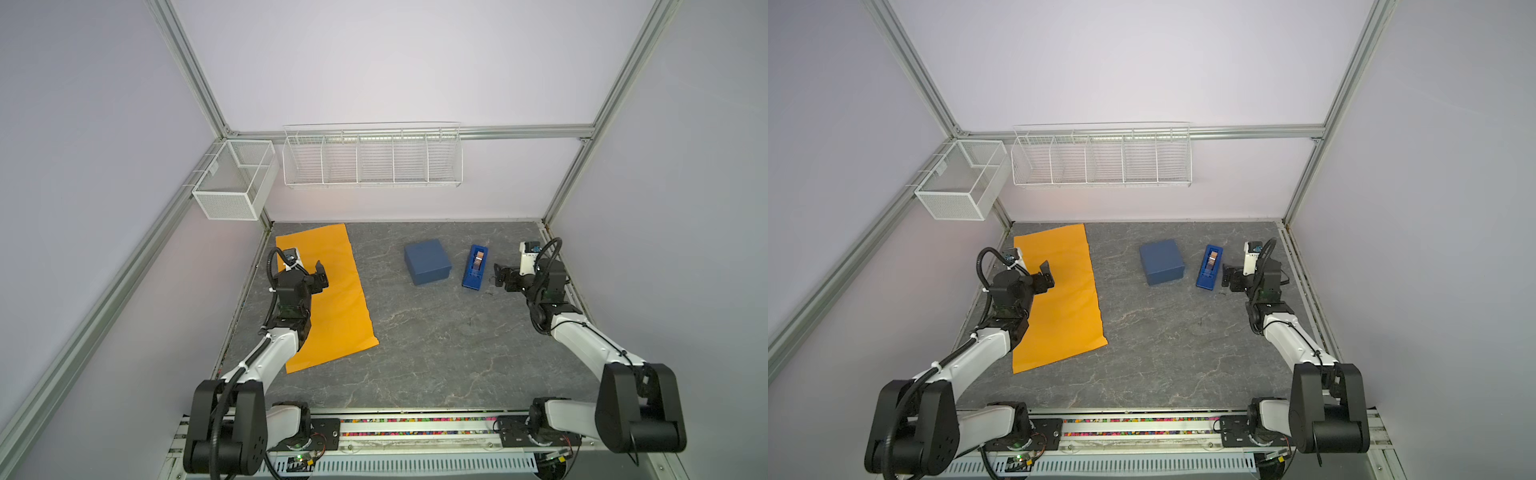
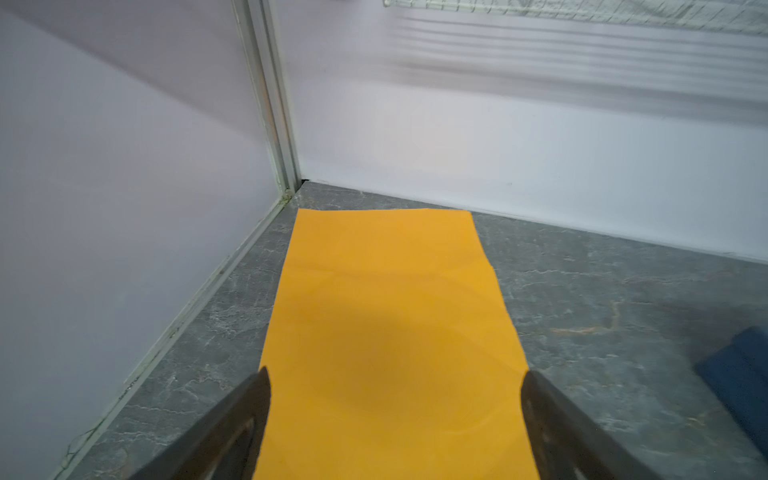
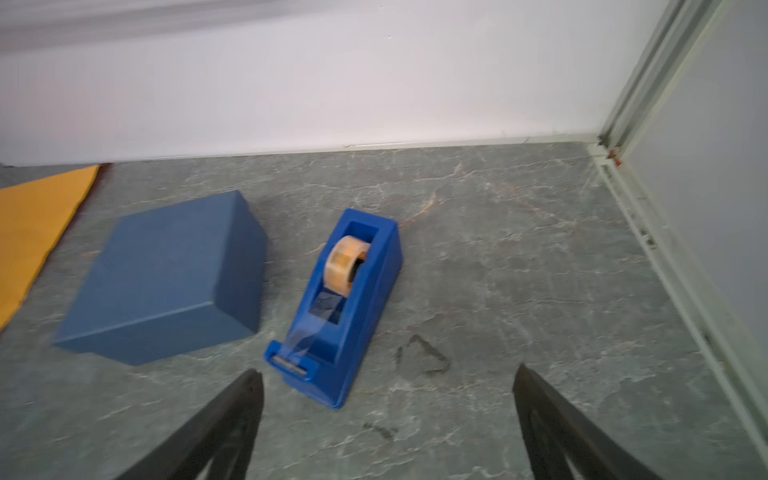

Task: Wrap the gift box in paper

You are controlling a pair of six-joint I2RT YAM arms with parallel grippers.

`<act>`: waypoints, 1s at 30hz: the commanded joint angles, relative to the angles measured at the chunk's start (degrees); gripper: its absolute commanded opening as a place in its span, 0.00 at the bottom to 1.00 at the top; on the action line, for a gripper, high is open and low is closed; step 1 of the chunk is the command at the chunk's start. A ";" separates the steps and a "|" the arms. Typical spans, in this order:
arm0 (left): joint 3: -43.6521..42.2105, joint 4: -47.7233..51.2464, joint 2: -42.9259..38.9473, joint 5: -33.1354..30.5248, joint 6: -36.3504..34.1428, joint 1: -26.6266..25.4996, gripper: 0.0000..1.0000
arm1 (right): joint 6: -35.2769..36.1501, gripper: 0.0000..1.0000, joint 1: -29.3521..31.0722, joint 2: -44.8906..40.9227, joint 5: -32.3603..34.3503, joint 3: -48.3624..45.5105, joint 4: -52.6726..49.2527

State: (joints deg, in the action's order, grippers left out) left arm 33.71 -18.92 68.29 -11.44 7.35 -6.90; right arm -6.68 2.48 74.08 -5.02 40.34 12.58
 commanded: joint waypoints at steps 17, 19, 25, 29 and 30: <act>7.04 38.40 4.89 26.44 21.62 -2.42 0.83 | -26.30 0.77 32.61 20.08 -23.68 16.39 -17.19; 5.34 37.30 4.88 27.28 22.29 -2.42 0.83 | -28.39 0.76 35.24 23.98 -25.28 17.95 -15.24; 2.05 35.52 6.81 28.43 23.48 -2.42 0.83 | -31.31 0.67 40.87 34.91 -27.39 26.10 -15.50; 1.47 35.74 8.56 28.57 23.41 -2.42 0.83 | -33.53 0.63 42.40 40.36 -29.38 29.96 -15.04; 1.28 35.55 8.92 28.74 23.37 -2.42 0.83 | -33.77 0.62 42.61 41.34 -29.71 30.59 -14.95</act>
State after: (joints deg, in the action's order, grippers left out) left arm 35.66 16.43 76.44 16.38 29.89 -9.13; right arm -37.67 44.47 113.65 -32.23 68.95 -3.07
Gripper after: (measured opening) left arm 0.831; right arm 0.626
